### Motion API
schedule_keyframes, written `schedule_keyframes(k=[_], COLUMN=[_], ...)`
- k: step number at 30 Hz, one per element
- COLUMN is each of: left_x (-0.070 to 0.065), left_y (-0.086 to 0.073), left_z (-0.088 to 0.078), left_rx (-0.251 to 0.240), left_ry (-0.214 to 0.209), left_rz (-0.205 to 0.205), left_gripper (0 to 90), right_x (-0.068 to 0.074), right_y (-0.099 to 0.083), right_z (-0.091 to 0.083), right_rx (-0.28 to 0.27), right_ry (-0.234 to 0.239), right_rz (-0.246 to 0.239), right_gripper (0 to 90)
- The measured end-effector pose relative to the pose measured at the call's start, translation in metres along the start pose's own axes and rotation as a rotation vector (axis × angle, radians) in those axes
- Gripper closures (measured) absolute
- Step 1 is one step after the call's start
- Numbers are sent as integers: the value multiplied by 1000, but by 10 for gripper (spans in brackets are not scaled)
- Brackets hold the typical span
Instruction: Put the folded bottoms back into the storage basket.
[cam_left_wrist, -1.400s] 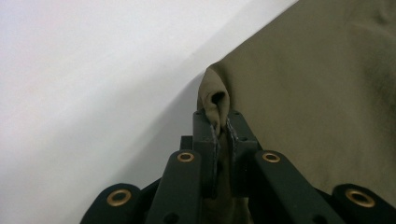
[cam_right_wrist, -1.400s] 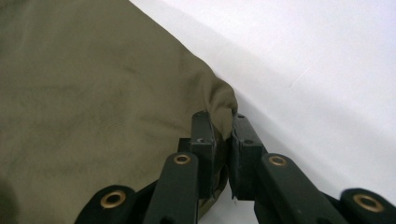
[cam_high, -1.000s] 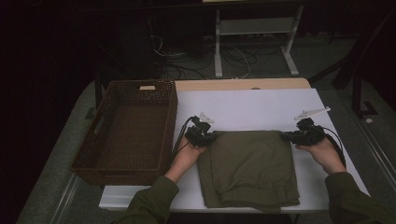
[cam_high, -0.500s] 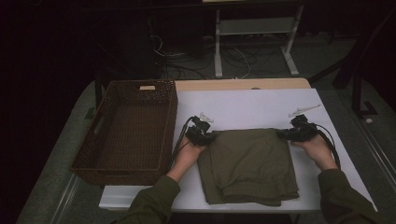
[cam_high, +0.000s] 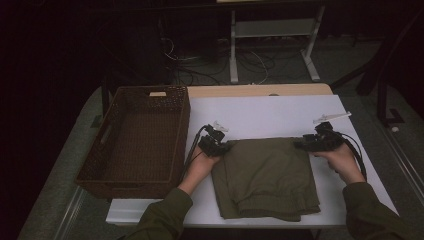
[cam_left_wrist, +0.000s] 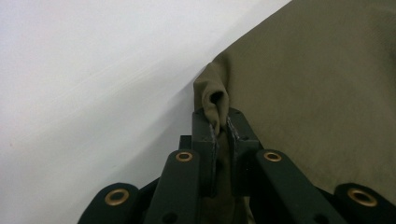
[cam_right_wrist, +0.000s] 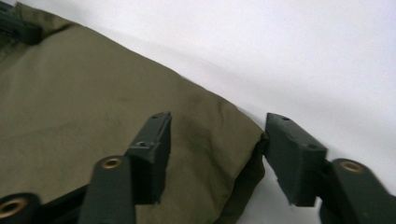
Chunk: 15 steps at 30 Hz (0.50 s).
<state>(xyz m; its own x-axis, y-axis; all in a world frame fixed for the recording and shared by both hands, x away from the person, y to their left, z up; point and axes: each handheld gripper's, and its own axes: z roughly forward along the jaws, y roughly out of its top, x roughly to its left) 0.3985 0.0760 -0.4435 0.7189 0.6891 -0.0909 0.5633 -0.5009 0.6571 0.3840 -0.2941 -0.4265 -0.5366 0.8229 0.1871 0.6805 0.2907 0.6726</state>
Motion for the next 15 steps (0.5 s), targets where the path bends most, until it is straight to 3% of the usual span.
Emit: schedule_keyframes(k=[6,15], left_x=[0,-1], left_y=[-1,-1], left_z=[0,0], left_rx=[-5,-3], left_ry=[1,2], left_rz=[-1,2], left_gripper=[832,832], right_x=[3,13], right_y=[-6,-19], right_z=[-8,-23], right_rx=[-10,-30], right_ry=[11,53], right_rz=[-3,-27], right_gripper=[342,349])
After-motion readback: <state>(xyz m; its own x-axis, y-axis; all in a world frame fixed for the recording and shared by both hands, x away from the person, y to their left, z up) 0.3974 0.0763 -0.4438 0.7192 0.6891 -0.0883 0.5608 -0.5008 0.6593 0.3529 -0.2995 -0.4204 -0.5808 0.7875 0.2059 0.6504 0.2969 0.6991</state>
